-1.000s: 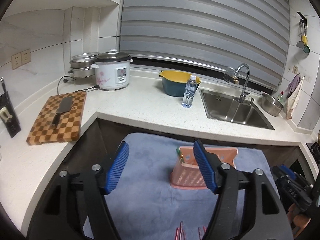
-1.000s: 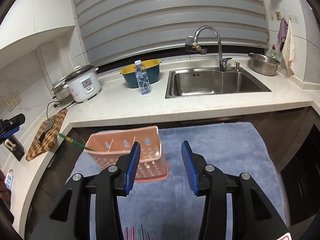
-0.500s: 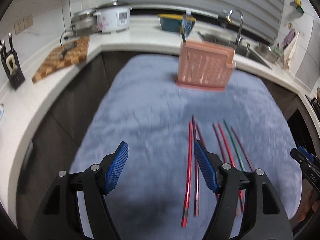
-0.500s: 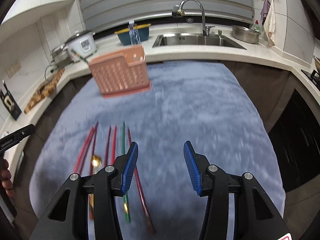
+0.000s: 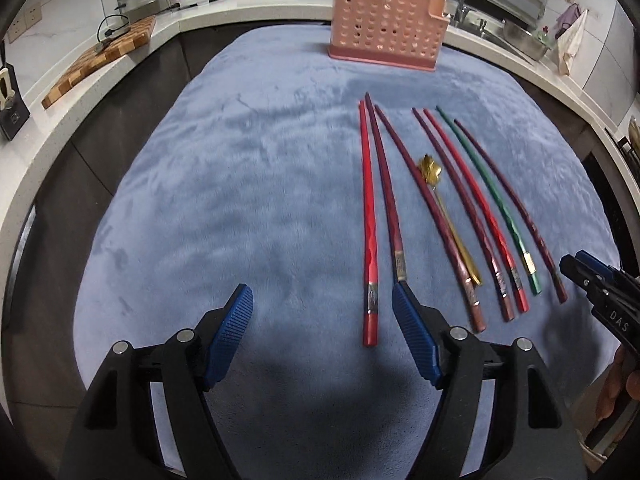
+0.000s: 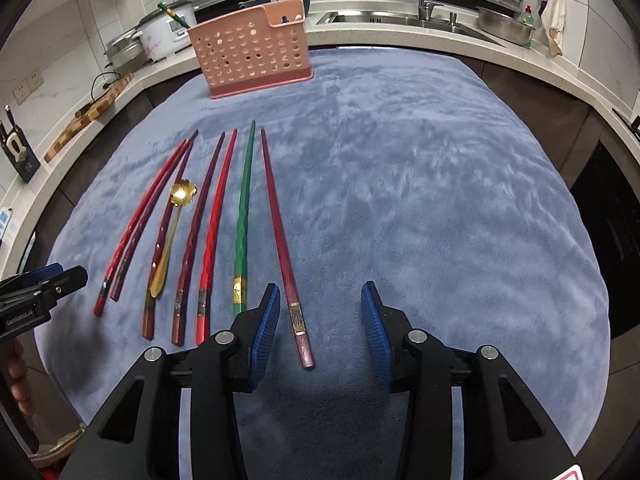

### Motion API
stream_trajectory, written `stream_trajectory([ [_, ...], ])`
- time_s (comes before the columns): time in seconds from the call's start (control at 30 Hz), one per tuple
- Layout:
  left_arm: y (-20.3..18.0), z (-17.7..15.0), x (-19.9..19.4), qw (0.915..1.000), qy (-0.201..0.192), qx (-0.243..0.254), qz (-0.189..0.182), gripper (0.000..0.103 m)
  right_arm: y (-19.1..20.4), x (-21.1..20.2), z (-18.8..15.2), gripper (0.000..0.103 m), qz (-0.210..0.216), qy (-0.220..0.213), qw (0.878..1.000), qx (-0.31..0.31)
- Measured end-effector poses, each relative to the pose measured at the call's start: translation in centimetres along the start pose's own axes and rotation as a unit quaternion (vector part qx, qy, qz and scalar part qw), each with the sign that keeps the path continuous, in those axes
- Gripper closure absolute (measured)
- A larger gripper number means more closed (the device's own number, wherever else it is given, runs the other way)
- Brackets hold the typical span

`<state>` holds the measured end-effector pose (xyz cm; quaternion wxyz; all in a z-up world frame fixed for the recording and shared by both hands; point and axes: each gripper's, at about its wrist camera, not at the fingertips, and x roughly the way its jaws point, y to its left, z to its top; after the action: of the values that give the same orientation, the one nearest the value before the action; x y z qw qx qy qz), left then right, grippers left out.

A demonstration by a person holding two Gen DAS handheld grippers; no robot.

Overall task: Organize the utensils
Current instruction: 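Move both open tools back down to the remaining utensils, then grasp a red chopstick with the left tool while the right tool grasps a dark red chopstick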

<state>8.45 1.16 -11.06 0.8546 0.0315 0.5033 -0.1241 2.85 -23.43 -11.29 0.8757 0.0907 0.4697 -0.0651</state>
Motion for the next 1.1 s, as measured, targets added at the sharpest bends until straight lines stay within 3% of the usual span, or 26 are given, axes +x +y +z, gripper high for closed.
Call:
stream_trajectory([
  [0.23, -0.3, -0.6, 1.4, 0.9999, 0.011, 0.01, 0.004, 0.035, 0.1, 0.9, -0.6, 0.072, 0.002, 0.011, 1.0, -0.004],
  [0.43, -0.4, -1.0, 2.4, 0.9996, 0.023, 0.012, 0.007, 0.041, 0.1, 1.0, -0.6, 0.073, 0.002, 0.011, 1.0, -0.005],
  [0.5, -0.4, -1.0, 2.4, 0.9997, 0.022, 0.013, 0.005, 0.045, 0.2, 1.1, -0.6, 0.073, 0.001, 0.012, 1.0, -0.007],
  [0.57, -0.6, -1.0, 2.3, 0.9996, 0.02, 0.018, 0.002, 0.056, 0.2, 1.2, -0.7, 0.074, 0.001, 0.012, 1.0, -0.01],
  [0.83, -0.6, -0.9, 2.1, 0.9997, 0.016, 0.019, -0.004, 0.093, 1.0, 1.3, -0.8, 0.093, 0.012, 0.014, 0.999, -0.026],
  [1.1, -0.2, -0.6, 1.7, 0.9999, 0.011, 0.005, 0.001, 0.095, 0.7, 1.1, -0.6, 0.095, 0.011, 0.008, 1.0, -0.024],
])
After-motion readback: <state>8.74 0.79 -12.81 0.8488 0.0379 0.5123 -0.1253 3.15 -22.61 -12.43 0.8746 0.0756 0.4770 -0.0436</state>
